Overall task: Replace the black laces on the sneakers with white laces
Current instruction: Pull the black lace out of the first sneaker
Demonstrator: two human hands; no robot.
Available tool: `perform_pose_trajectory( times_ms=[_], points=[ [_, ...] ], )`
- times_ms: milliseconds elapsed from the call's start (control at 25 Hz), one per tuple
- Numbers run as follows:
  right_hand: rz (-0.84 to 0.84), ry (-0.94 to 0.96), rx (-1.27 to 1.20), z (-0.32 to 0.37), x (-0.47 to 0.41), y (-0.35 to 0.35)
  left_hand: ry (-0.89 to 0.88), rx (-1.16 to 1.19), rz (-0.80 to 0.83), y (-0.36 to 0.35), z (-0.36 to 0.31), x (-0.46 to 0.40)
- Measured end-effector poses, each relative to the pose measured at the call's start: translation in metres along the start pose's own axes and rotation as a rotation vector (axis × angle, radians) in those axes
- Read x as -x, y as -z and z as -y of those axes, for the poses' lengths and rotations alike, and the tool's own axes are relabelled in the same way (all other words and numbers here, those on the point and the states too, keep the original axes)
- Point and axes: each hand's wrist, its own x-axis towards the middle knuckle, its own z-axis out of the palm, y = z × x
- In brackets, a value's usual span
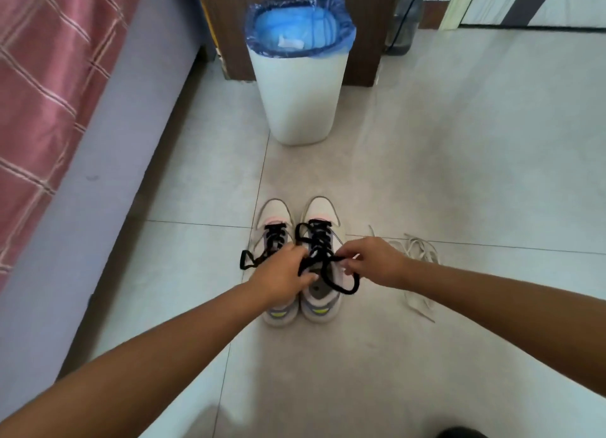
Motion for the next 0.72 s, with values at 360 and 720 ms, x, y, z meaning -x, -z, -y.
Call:
perform_pose_trajectory(
  times_ms=[360, 720],
  points=[
    [0.026, 0.161, 0.173, 0.014, 0.001, -0.009, 0.05, -0.004, -0.121, 0.007, -0.01, 0.002],
    [-0.183, -0.12, -0.391, 0.015, -0.016, -0.025, 0.161, 0.899, -0.141, 0.038, -0.011, -0.009]
  ],
)
